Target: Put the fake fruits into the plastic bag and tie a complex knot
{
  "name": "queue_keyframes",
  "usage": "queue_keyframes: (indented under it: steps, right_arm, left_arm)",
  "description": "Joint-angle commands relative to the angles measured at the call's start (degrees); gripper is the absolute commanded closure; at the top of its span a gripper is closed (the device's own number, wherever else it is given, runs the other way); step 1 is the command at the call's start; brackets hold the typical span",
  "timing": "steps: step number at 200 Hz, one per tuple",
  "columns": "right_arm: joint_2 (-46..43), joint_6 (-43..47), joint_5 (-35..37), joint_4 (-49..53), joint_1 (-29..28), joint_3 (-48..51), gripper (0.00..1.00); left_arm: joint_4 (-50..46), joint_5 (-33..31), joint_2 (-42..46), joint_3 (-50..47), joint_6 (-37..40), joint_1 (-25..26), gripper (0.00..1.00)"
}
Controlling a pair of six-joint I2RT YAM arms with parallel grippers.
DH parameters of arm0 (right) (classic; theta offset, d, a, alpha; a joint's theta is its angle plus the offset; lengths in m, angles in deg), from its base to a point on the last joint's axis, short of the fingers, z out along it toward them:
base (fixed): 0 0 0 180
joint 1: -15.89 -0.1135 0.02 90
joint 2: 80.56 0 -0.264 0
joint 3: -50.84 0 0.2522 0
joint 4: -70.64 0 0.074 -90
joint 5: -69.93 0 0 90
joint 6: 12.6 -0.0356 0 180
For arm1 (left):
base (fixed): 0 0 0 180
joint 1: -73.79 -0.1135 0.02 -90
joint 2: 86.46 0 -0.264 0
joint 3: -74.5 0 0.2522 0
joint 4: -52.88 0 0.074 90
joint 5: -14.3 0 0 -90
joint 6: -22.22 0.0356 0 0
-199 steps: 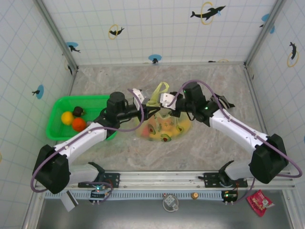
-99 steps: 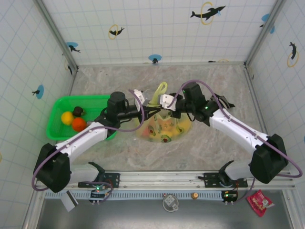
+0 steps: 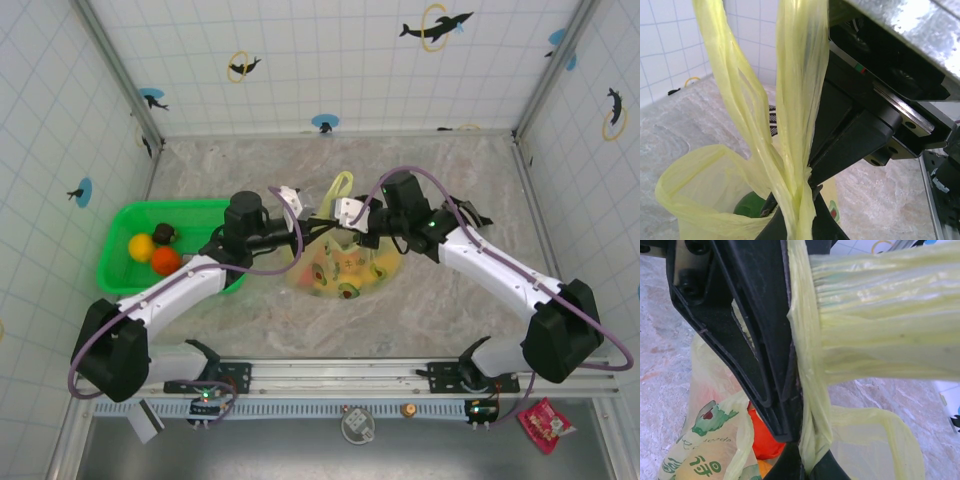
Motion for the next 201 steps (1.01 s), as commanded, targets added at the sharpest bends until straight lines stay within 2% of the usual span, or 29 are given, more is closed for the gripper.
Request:
queue_keyframes:
  steps: [1,17,29,46,60,71,82,119,134,163,201]
  right_arm:
    - [-3.98,-3.10,1.60,-4.98,0.92,1.30,0.80]
    - [-8.90,-10.34,1.60,-12.37,2.00,5.88,0.60]
    - [-12.87,-19.78,1.60,-19.25,3.30,8.84,0.47]
    - [-16.06,-35.69,4.67,-23.46,4.40,9.12,0.38]
    - [-15.84,-42.52,3.20,-19.04,4.88,4.71,0.39]
    - [-14.76,-45.96,2.61,-15.04,4.96,1.49,0.45]
    - [-13.59,-48.25,-1.05,-14.01,5.14,-0.24,0.53]
    - [-9.05,-64.41,-3.22,-7.10,7.12,-9.48,0.42]
    - [-7.07,-69.32,-2.32,-4.23,8.66,-12.56,0.42]
    - [-3.05,-71.30,-5.04,3.14,9.28,-18.55,0.47]
    - [-2.96,-72.49,-7.48,4.16,8.95,-18.26,0.47]
  left_arm:
    - [3.44,1.39,0.42,-0.60,-0.50,-0.27,1.00]
    - [3.81,0.75,0.42,-0.78,-0.68,-0.54,1.00]
    - [3.99,0.19,0.42,-1.01,-0.60,-0.62,1.00]
    - [4.07,-0.17,0.33,-1.17,-0.33,-0.62,1.00]
    - [4.16,-0.55,0.41,-1.33,-0.02,-0.62,1.00]
    - [4.19,-0.80,0.51,-1.28,0.09,-0.62,1.00]
    - [4.18,-0.77,0.66,-1.50,0.20,-0.59,1.00]
    - [4.15,-0.87,0.94,-1.89,0.37,-0.54,1.00]
    - [4.17,-0.95,1.10,-2.07,0.49,-0.54,1.00]
    - [4.17,-1.26,1.21,-2.13,0.60,-0.44,1.00]
    - [4.17,-1.53,1.29,-2.07,0.54,-0.45,1.00]
